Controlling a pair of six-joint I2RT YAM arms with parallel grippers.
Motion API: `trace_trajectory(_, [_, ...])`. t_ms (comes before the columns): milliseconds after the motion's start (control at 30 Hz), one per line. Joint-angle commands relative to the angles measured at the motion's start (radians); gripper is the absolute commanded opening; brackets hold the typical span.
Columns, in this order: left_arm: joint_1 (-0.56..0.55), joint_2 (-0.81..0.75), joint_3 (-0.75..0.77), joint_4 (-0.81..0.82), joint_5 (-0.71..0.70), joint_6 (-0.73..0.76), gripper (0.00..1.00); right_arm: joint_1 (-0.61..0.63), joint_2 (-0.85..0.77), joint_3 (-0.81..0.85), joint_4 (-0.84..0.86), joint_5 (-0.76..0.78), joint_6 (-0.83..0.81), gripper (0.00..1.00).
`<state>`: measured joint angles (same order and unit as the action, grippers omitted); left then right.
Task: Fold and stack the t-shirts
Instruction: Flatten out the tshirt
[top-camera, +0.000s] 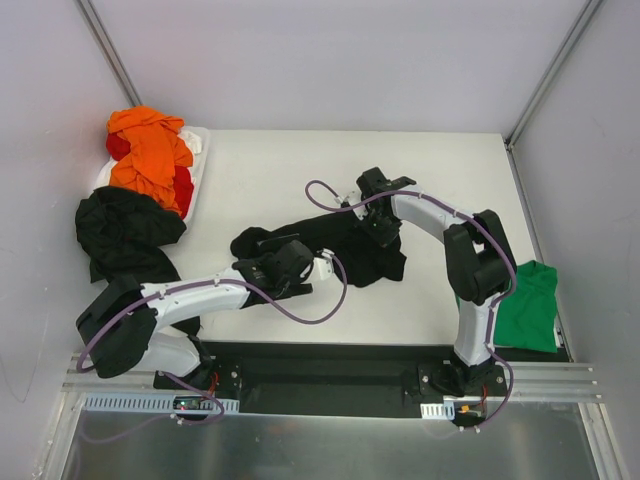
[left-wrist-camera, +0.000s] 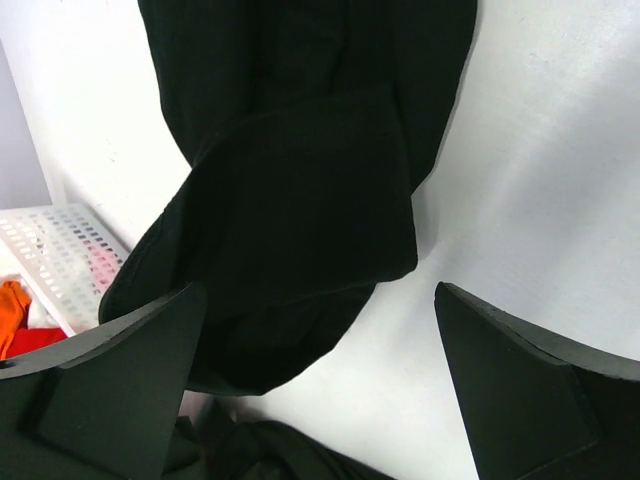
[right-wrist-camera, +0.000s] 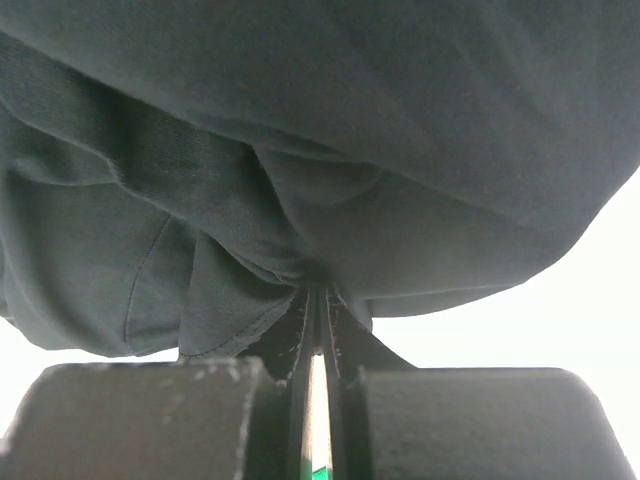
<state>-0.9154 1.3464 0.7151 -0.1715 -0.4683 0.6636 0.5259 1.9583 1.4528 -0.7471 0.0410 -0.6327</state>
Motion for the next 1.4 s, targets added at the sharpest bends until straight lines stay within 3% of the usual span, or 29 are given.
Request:
trace_trajectory(0, [-0.022,0.005,0.003,0.004,0.011,-0.022,0.99,-0.004,-0.003,0.021,-0.008,0.016,-0.009,0.01])
trace_trajectory(267, [-0.023,0.065,0.006,0.023,0.016,-0.024,0.99,-0.004,-0.002,0.026,-0.012,0.005,-0.007,0.01])
trace_trajectory(767, [-0.020,0.186,-0.032,0.231,-0.053,0.076,0.98,-0.004,-0.013,0.017,-0.015,-0.016,-0.009,0.01])
trace_trajectory(1100, [0.041,0.212,-0.029,0.273,-0.085,0.093,0.63,-0.006,-0.025,0.000,-0.014,-0.021,-0.010,0.01])
trace_trajectory(1167, [0.046,0.201,-0.032,0.273,-0.093,0.096,0.50,-0.006,-0.022,-0.002,-0.014,-0.018,-0.012,0.01])
trace_trajectory(1200, [0.046,0.198,-0.034,0.274,-0.092,0.097,0.34,-0.006,-0.019,0.000,-0.015,-0.018,-0.012,0.01])
trace_trajectory(1333, [0.047,0.188,-0.032,0.274,-0.107,0.093,0.00,-0.004,-0.013,0.004,-0.017,-0.020,-0.012,0.01])
trace_trajectory(1367, [0.047,0.180,-0.031,0.276,-0.108,0.091,0.00,-0.006,-0.015,0.006,-0.018,-0.018,-0.012,0.01])
